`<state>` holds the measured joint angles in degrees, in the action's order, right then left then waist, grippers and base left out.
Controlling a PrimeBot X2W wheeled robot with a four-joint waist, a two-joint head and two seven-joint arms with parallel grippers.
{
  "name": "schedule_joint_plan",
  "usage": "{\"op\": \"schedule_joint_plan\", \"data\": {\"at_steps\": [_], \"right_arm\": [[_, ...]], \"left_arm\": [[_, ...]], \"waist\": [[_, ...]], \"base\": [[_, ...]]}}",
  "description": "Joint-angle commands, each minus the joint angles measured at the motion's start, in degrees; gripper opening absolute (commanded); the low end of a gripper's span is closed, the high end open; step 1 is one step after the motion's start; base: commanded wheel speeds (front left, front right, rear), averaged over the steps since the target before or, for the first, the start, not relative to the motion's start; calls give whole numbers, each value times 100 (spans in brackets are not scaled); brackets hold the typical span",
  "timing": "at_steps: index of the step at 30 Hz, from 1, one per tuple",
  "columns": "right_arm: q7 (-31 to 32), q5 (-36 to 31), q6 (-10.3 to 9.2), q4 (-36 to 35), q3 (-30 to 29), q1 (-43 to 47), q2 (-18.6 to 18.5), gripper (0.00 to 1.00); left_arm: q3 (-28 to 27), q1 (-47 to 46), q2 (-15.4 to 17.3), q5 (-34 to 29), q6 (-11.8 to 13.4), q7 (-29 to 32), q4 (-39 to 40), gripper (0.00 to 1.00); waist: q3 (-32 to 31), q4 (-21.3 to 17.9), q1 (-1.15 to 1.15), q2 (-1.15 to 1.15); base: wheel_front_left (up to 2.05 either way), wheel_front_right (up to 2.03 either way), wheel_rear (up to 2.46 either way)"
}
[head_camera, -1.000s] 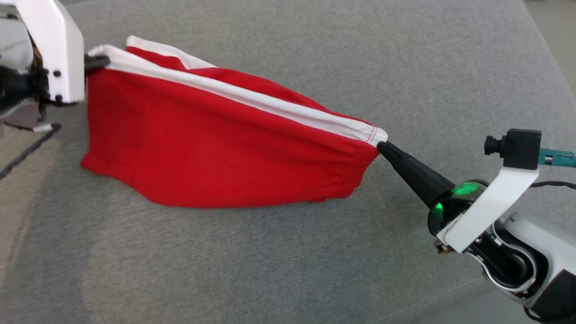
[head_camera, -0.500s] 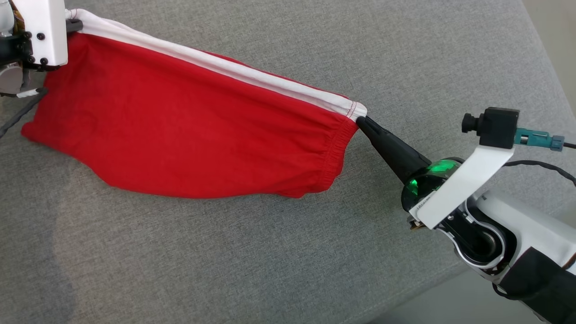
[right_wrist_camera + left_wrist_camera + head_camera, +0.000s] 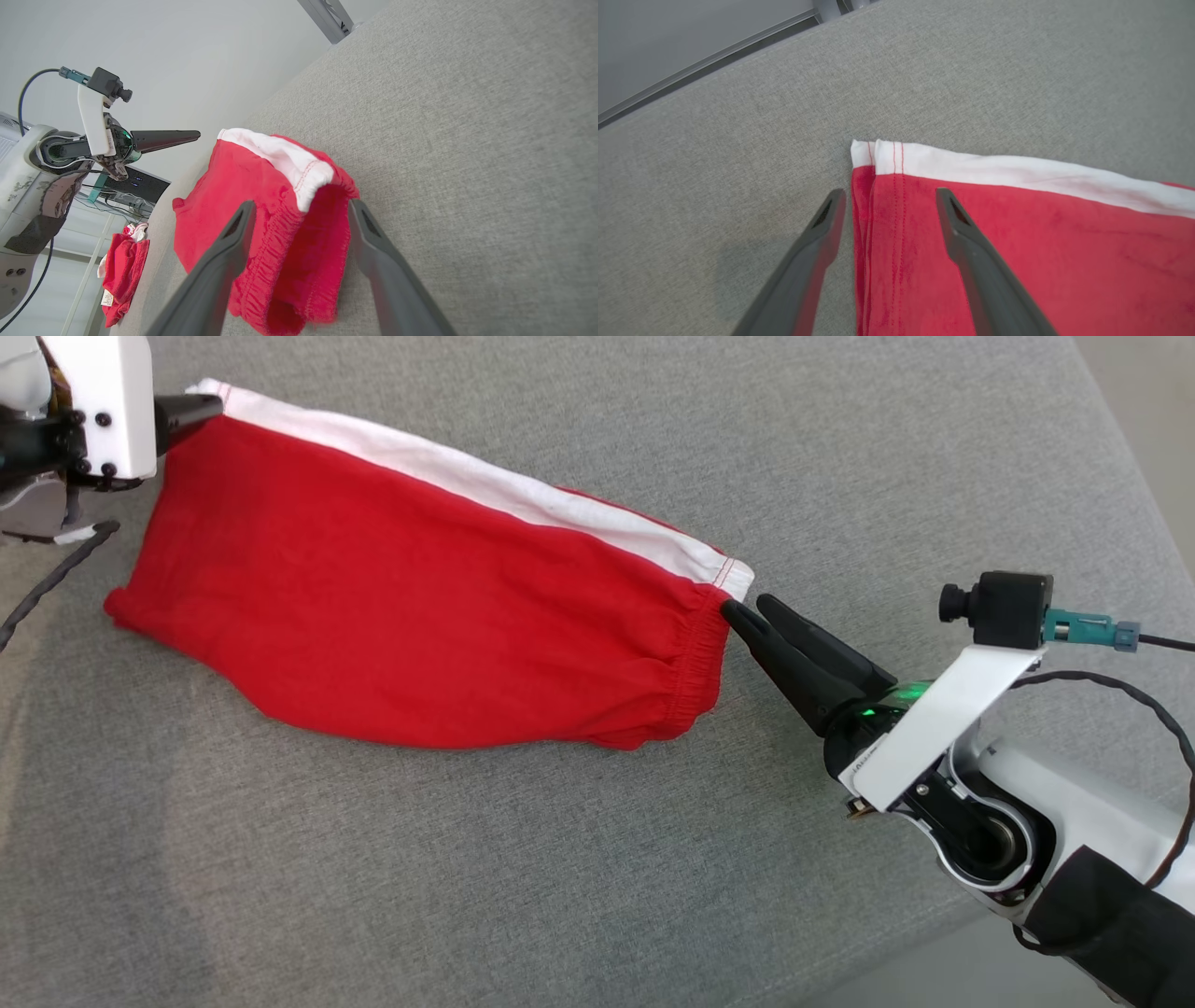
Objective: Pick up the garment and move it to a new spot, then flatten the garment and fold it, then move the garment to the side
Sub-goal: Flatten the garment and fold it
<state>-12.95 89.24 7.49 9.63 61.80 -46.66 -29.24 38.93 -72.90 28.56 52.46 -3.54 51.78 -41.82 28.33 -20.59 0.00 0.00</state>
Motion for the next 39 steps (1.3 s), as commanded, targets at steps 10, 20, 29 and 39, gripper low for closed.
{"op": "schedule_joint_plan", "data": {"at_steps": [10, 20, 29, 39], "right_arm": [[215, 210, 1, 60, 20, 309, -295, 100], [-50, 141, 2, -143, -324, 579, -526, 100], [-103, 127, 2, 46, -395, 760, -455, 100], [-91, 136, 2, 193, -431, 941, -504, 100]], "left_arm": [[161, 544, 315, 90, -117, 314, -226, 100], [149, 1005, 363, 395, -101, 654, -163, 100], [78, 1111, 350, 607, -38, 828, 244, 0], [145, 1520, 386, 669, -36, 732, 533, 0]], "waist": [[-297, -155, 0, 0], [-230, -440, 0, 0], [-406, -333, 0, 0], [-851, 211, 0, 0]], "base": [[0, 0, 0], [0, 0, 0], [0, 0, 0], [0, 0, 0]]}}
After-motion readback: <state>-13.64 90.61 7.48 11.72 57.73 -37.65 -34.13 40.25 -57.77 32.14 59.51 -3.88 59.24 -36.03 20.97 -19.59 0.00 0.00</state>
